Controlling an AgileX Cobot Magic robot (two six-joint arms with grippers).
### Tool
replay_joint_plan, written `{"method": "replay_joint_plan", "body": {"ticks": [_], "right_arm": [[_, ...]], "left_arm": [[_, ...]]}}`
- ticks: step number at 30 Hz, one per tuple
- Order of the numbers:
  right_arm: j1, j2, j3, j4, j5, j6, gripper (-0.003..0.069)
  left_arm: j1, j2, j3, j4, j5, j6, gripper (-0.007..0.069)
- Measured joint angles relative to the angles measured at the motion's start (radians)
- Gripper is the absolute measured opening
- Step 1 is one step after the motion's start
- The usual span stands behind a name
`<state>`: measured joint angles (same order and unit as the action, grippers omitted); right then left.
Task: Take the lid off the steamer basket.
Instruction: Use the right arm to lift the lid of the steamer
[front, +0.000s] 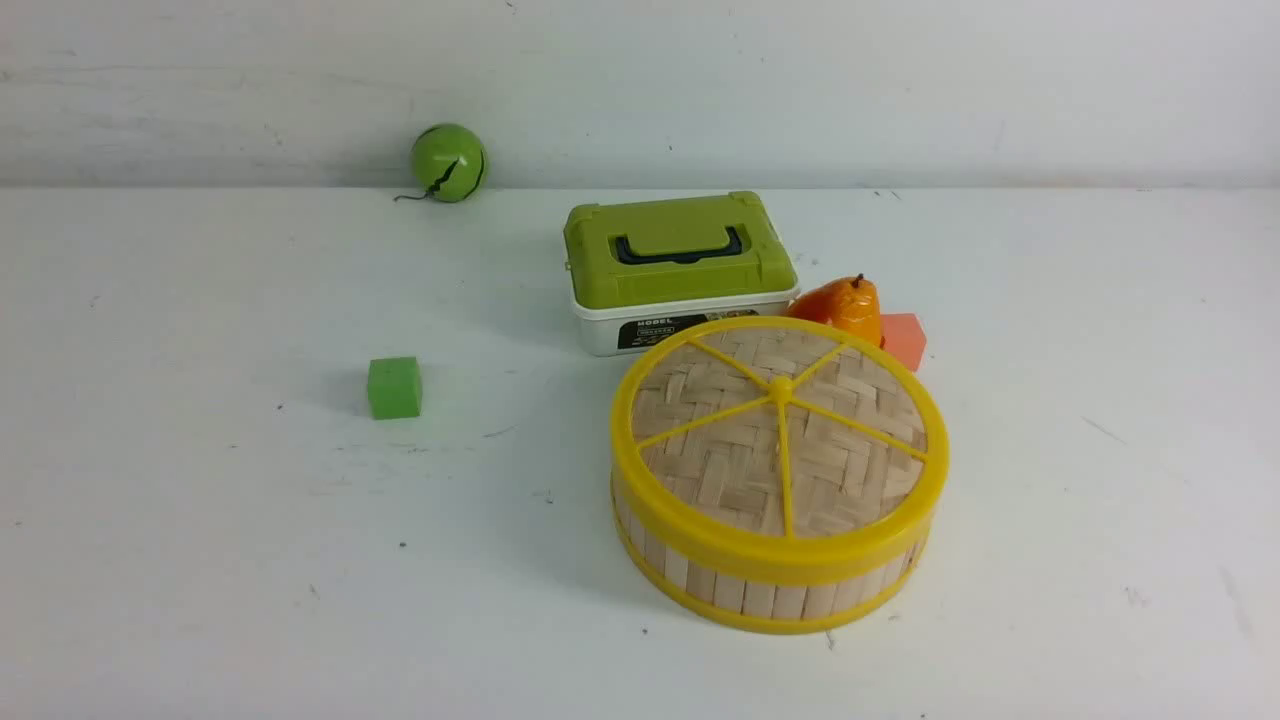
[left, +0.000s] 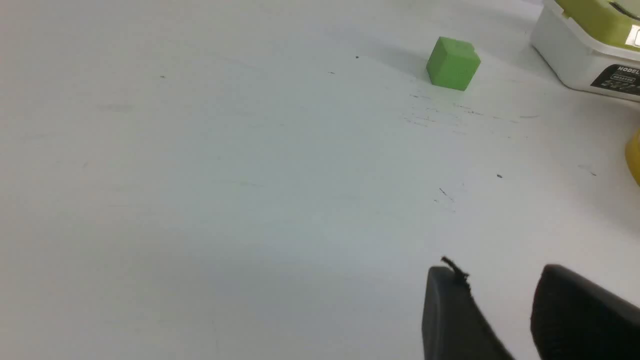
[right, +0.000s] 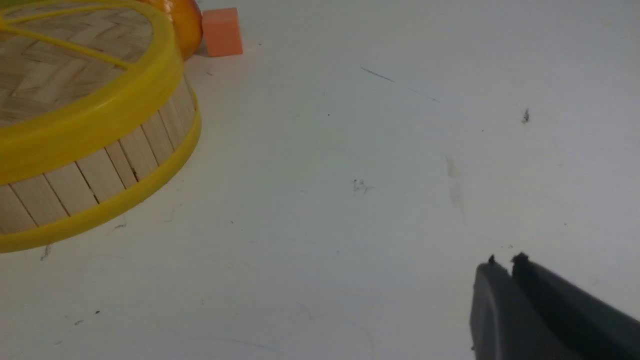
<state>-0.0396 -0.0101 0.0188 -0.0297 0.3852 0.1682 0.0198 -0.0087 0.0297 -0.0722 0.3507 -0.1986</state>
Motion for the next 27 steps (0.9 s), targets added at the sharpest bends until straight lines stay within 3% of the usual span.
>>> {"method": "replay_joint_plan", "body": {"ticks": [27], "right_arm": [[0.000, 0.000, 0.000, 0.000, 0.000, 0.000, 0.0071]], "left_arm": [[0.000, 0.000, 0.000, 0.000, 0.000, 0.000, 0.0239]]}}
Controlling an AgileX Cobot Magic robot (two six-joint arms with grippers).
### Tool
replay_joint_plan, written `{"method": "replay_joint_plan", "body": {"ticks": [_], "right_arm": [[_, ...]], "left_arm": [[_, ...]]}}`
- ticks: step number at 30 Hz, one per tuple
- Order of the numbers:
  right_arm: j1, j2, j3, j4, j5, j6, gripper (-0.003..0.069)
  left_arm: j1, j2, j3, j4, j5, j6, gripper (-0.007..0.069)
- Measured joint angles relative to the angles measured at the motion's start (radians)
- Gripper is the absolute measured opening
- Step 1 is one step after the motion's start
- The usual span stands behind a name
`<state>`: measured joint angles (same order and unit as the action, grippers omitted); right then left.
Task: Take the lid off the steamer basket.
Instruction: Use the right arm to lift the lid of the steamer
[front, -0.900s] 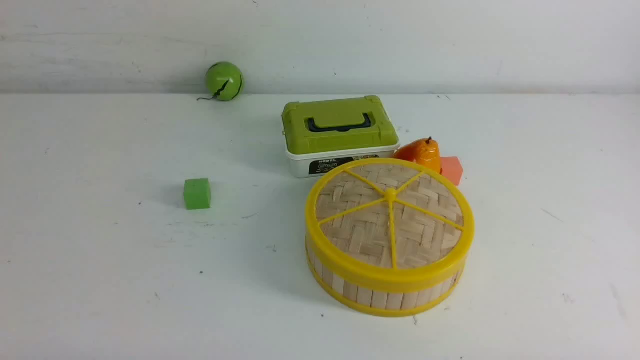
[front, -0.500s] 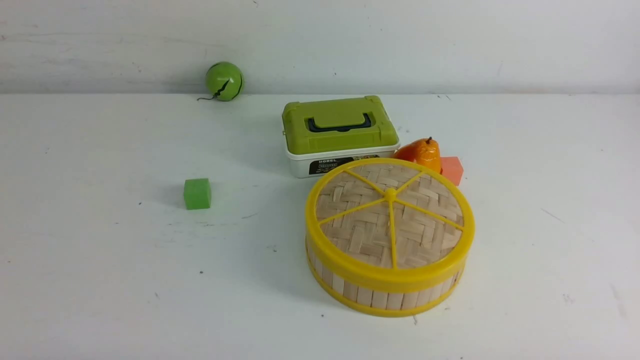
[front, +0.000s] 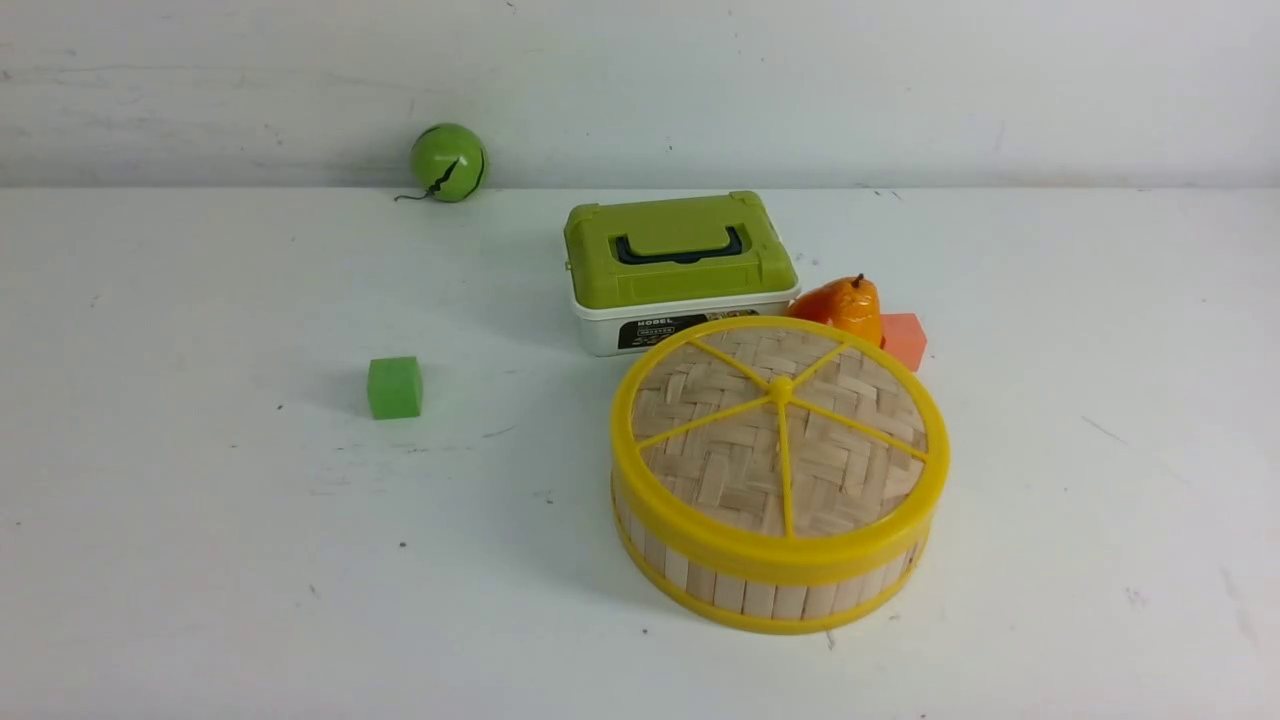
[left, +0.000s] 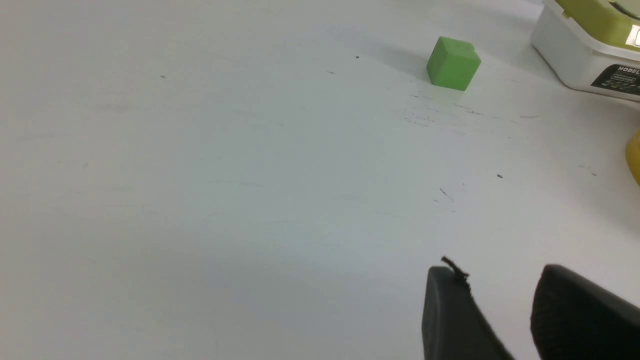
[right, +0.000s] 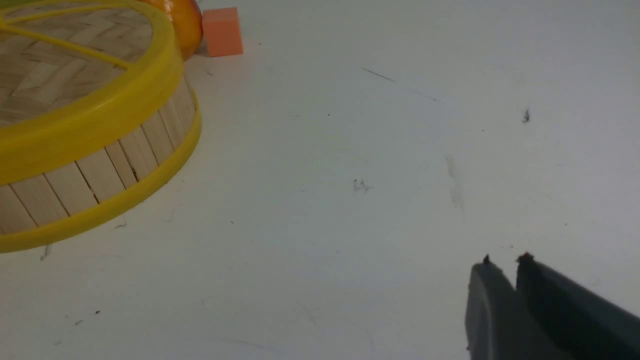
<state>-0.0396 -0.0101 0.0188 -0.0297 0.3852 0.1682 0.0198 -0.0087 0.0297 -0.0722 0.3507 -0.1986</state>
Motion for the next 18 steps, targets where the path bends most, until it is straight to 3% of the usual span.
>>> {"method": "replay_joint_plan", "body": {"ticks": [18], "right_arm": [[0.000, 0.000, 0.000, 0.000, 0.000, 0.001, 0.0086]], "left_arm": [[0.000, 0.000, 0.000, 0.000, 0.000, 0.000, 0.0239]]}}
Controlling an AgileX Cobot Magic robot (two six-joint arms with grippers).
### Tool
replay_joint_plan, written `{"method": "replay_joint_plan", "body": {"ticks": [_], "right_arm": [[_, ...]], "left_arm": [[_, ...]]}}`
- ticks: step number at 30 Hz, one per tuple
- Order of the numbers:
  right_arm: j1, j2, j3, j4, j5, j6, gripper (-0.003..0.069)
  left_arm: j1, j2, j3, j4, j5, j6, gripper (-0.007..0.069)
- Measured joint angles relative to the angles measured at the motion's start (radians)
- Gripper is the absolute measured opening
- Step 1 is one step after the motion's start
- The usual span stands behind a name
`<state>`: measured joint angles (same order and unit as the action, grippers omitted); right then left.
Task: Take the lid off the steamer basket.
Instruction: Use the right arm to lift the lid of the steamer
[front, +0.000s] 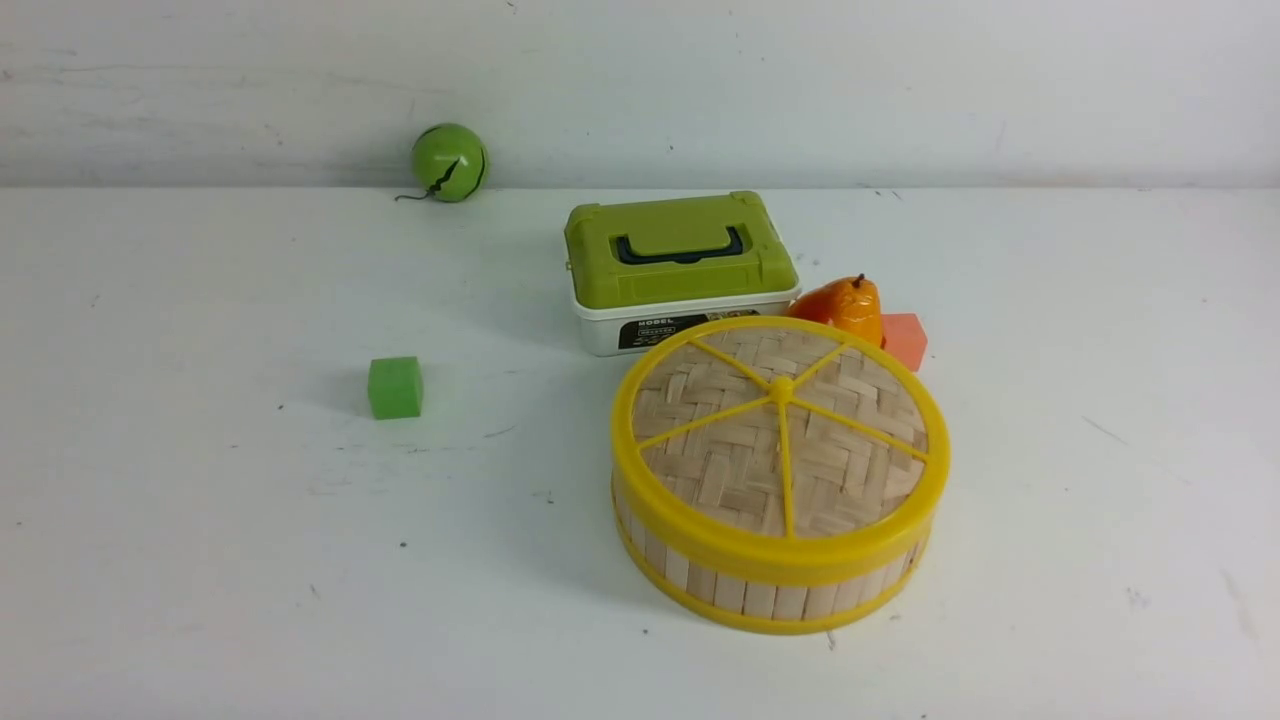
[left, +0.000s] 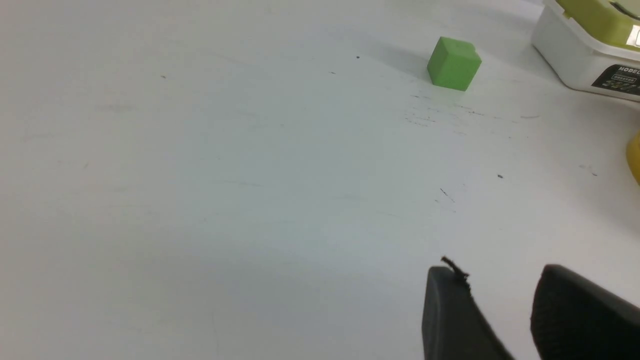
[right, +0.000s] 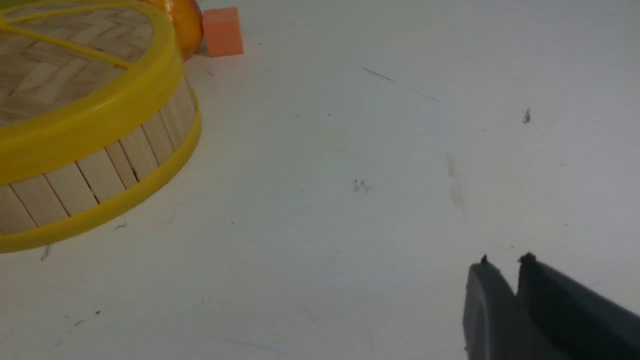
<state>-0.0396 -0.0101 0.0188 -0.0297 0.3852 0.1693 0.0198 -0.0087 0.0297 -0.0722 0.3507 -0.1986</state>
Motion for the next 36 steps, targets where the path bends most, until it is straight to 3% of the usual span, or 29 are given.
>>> {"method": "replay_joint_plan", "body": {"ticks": [4, 7, 9, 10, 12, 16, 26, 29, 34, 36], "right_arm": [[0.000, 0.000, 0.000, 0.022, -0.001, 0.006, 0.0092], [0.000, 0.000, 0.000, 0.185, -0.001, 0.084, 0.0093], [0.000, 0.000, 0.000, 0.371, 0.004, 0.174, 0.0093], [0.000, 0.000, 0.001, 0.390, 0.005, 0.195, 0.0093], [0.000, 0.000, 0.005, 0.621, 0.015, 0.310, 0.0096], [0.000, 0.000, 0.008, 0.739, 0.011, 0.338, 0.0101], [0.000, 0.000, -0.008, 0.747, -0.031, 0.184, 0.0106], [0.000, 0.022, -0.107, 0.741, 0.029, -0.007, 0.0092], [0.000, 0.235, -0.342, 0.689, 0.208, -0.262, 0.0010], [0.000, 0.385, -0.508, 0.656, 0.351, -0.404, -0.0020]], "left_arm": [[0.000, 0.000, 0.000, 0.000, 0.000, 0.000, 0.0239], [0.000, 0.000, 0.000, 0.000, 0.000, 0.000, 0.0239], [0.000, 0.000, 0.000, 0.000, 0.000, 0.000, 0.0239], [0.000, 0.000, 0.000, 0.000, 0.000, 0.000, 0.0239], [0.000, 0.000, 0.000, 0.000, 0.000, 0.000, 0.0239], [0.000, 0.000, 0.000, 0.000, 0.000, 0.000, 0.0239], [0.000, 0.000, 0.000, 0.000, 0.000, 0.000, 0.0239], [0.000, 0.000, 0.000, 0.000, 0.000, 0.000, 0.0239], [0.000, 0.000, 0.000, 0.000, 0.000, 0.000, 0.0239], [0.000, 0.000, 0.000, 0.000, 0.000, 0.000, 0.0239]]}}
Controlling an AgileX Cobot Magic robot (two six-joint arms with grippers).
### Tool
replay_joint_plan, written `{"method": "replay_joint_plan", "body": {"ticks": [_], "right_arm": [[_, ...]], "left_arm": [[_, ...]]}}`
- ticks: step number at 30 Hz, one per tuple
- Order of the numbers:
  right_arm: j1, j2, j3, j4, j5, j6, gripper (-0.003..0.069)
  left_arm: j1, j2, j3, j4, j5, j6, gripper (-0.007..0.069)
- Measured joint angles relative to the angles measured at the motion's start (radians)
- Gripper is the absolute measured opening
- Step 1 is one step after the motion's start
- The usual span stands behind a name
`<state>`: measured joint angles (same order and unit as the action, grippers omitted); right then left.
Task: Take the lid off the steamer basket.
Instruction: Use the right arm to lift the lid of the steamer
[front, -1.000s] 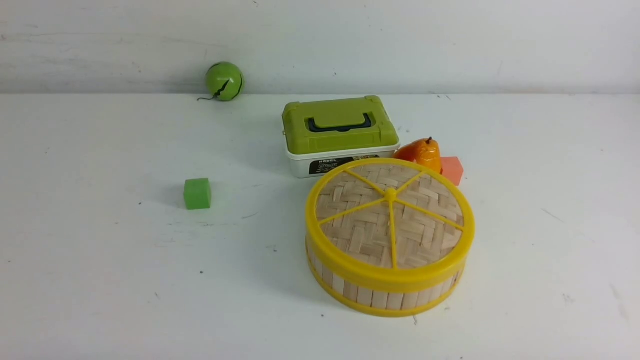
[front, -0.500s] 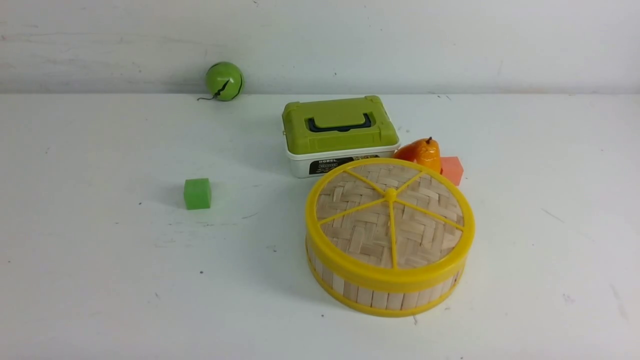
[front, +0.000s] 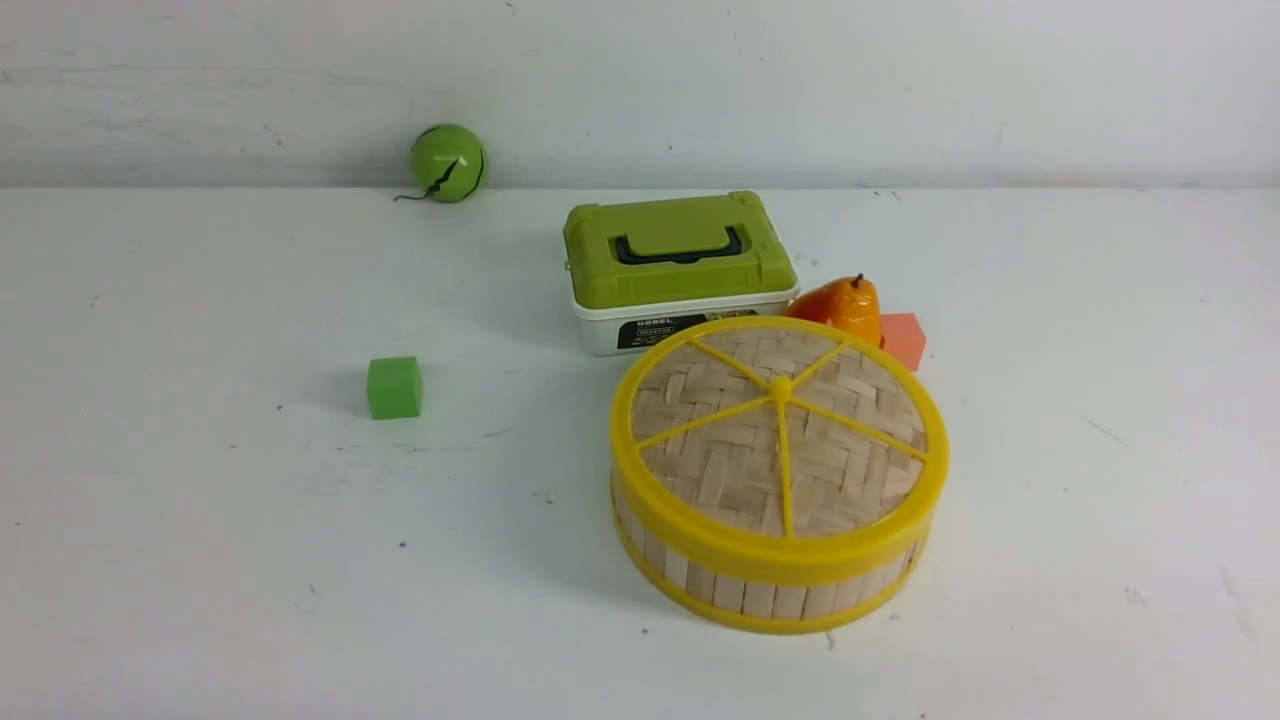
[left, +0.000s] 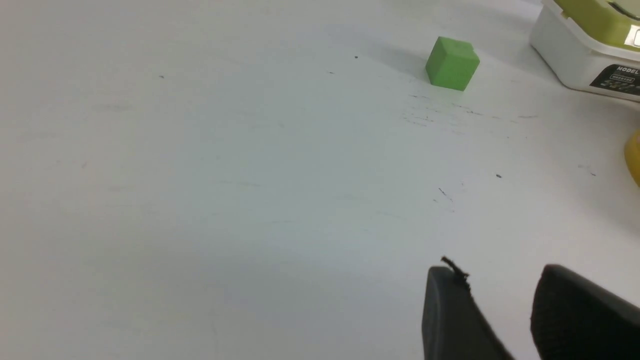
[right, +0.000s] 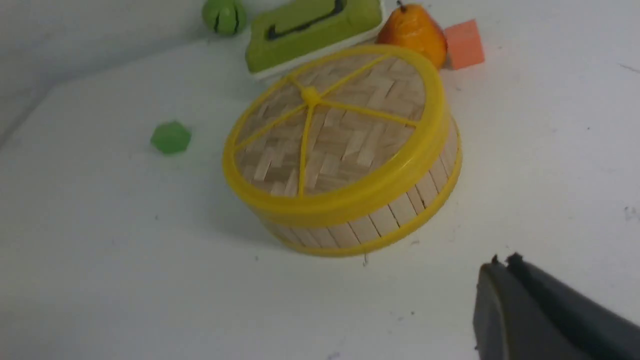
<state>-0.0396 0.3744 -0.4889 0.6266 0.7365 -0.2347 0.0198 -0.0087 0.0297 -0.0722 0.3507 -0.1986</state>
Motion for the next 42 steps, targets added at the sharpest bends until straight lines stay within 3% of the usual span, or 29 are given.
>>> {"method": "replay_joint_plan", "body": {"ticks": [5, 9, 10, 13, 16, 21, 24, 34, 42], "right_arm": [[0.000, 0.305, -0.348, -0.034, 0.312, -0.260, -0.0022], [0.056, 0.466, -0.507, -0.062, 0.433, -0.301, -0.0018], [0.108, 0.533, -0.566, -0.092, 0.473, -0.304, -0.0014], [0.248, 0.678, -0.688, -0.220, 0.507, -0.262, -0.0011], [0.356, 0.794, -0.787, -0.358, 0.511, -0.147, -0.0007], [0.458, 0.995, -0.955, -0.490, 0.512, 0.011, 0.0020], [0.465, 1.076, -1.020, -0.494, 0.511, 0.025, 0.0059], [0.468, 1.423, -1.298, -0.453, 0.510, 0.040, 0.0382], [0.468, 1.595, -1.420, -0.452, 0.507, 0.079, 0.0416]], "left_arm": [[0.000, 0.000, 0.000, 0.000, 0.000, 0.000, 0.0239], [0.000, 0.000, 0.000, 0.000, 0.000, 0.000, 0.0239], [0.000, 0.000, 0.000, 0.000, 0.000, 0.000, 0.0239], [0.000, 0.000, 0.000, 0.000, 0.000, 0.000, 0.0239], [0.000, 0.000, 0.000, 0.000, 0.000, 0.000, 0.0239], [0.000, 0.000, 0.000, 0.000, 0.000, 0.000, 0.0239], [0.000, 0.000, 0.000, 0.000, 0.000, 0.000, 0.0239], [0.000, 0.000, 0.000, 0.000, 0.000, 0.000, 0.0239], [0.000, 0.000, 0.000, 0.000, 0.000, 0.000, 0.0239]]}}
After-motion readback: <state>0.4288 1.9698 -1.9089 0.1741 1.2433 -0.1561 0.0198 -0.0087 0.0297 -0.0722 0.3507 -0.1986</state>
